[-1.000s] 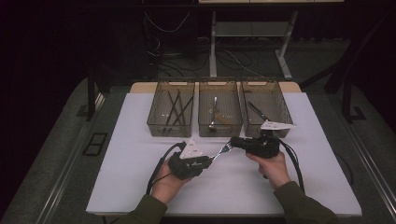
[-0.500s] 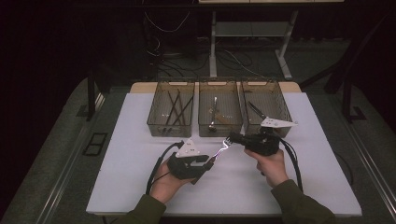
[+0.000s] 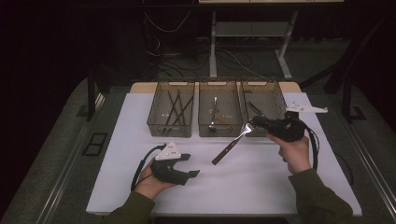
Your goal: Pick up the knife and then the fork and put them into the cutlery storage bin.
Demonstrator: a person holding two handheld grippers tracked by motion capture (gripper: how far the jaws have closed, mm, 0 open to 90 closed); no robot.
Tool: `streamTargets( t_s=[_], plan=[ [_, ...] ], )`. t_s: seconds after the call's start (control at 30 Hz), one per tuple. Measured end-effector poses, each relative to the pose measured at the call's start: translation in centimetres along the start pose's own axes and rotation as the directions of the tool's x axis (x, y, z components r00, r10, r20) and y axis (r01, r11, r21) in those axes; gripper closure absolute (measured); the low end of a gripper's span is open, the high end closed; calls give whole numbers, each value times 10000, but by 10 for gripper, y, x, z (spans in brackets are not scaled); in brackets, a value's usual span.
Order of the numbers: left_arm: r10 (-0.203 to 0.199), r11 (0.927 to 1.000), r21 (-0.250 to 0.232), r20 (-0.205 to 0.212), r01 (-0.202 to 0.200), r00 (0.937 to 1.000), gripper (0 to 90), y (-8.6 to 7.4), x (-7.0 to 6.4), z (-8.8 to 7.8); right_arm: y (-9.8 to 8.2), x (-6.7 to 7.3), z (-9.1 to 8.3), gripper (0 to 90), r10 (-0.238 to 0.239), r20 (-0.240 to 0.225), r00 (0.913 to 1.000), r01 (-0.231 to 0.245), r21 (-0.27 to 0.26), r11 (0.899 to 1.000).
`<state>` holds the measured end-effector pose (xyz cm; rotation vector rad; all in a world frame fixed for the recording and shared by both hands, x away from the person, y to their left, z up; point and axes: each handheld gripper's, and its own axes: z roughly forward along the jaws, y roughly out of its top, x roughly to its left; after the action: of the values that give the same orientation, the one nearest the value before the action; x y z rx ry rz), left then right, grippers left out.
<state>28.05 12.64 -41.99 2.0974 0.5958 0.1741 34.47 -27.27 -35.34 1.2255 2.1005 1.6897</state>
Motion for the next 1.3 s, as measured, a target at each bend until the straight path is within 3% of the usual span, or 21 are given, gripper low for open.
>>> streamTargets(
  t_s=[0.3, 0.47, 0.6, 0.7, 0.83, 1.0, 1.17, 1.3],
  plan=[
    [-146, 9997, -173, -273, 142, 9995, 134, -19, 9, -16, 43, -35, -39, 874, 184, 1138, 9933, -98, -750, 9971],
    [-227, 9997, -118, -195, 224, 9996, 62, -28, 9, -19, 68, -58, -58, 874, 53, 2152, 9766, 131, -840, 9964],
    [-203, 9998, -89, -464, 199, 9987, 12, -30, 10, -17, 82, -77, -63, 874, 59, 2794, 9601, 154, -740, 9971],
    [-206, 9998, -82, -536, 202, 9984, 0, -30, 10, -17, 87, -89, -61, 873, 94, 3132, 9496, 112, -638, 9979],
    [-232, 9997, -92, -510, 228, 9984, 0, -31, 11, -16, 88, -103, -47, 873, -121, 3579, 9337, 118, 29, 9999],
    [-227, 9997, -43, -442, 225, 9988, 0, -31, 11, -16, 79, -115, -23, 873, -221, 3695, 9290, -100, 848, 9963],
    [-195, 9998, -27, -357, 194, 9992, 0, -31, 11, -16, 68, -123, -2, 872, -191, 3547, 9348, -377, 1526, 9876],
    [-229, 9997, 13, -300, 229, 9993, 0, -31, 10, -15, 63, -129, 3, 872, 42, 3434, 9392, -678, 1735, 9825]
  ],
)
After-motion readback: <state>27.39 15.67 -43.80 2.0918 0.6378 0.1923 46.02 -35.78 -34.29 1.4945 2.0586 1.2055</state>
